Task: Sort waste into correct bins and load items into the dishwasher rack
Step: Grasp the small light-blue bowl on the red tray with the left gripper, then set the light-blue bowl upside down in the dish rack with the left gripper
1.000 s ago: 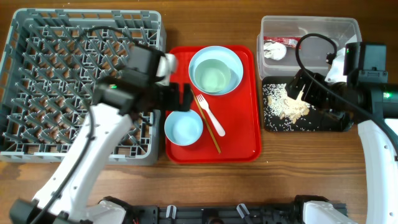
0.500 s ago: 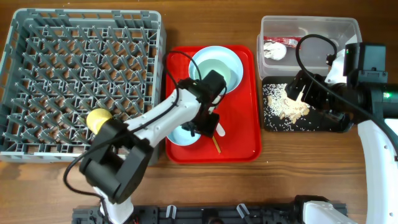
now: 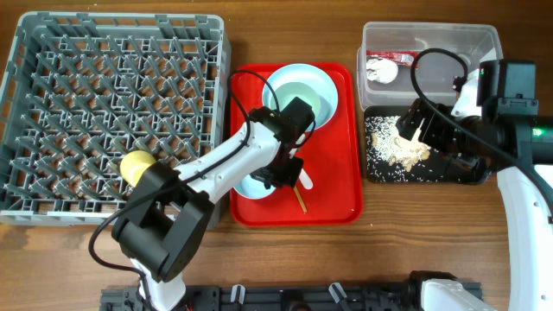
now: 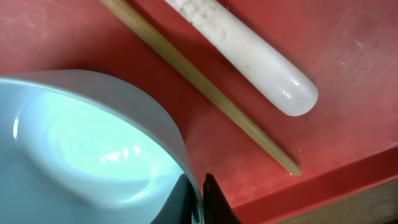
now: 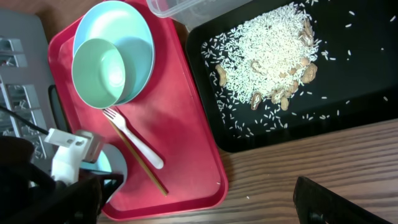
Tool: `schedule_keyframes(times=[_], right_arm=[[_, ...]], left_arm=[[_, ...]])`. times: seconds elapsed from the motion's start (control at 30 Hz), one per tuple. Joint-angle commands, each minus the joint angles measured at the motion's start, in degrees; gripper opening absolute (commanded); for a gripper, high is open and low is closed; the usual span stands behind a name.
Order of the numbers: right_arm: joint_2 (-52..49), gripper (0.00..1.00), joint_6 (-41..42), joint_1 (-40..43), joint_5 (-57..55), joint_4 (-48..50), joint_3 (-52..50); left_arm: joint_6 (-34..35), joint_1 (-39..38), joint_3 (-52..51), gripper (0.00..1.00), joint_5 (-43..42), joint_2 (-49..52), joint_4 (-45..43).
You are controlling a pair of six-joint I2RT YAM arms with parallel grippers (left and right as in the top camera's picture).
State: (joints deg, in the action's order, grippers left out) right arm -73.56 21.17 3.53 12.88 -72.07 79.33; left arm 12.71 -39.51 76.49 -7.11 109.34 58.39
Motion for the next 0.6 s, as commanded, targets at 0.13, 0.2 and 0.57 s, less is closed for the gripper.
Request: schedule_keyframes(times=[0.13,0.2,0.57], right_arm=[[0.61,1.00,-0.26,0.09,0.46,-0.07,0.59],[0.61,1.00,-0.72,0.09,0.48,-0.09,0.59],[0.61,1.00,-1.68,0.09,0.48,-0.09,0.59]], left_arm=[[-0.79,2.01,9.01,0.04,-0.94,-8.55,4.33],[-1.66,4.76,9.38,0.04,-1.01,-12.41,4.20],[-20.33,33.86,9.35,0.04,-32.28,-22.47,3.65]])
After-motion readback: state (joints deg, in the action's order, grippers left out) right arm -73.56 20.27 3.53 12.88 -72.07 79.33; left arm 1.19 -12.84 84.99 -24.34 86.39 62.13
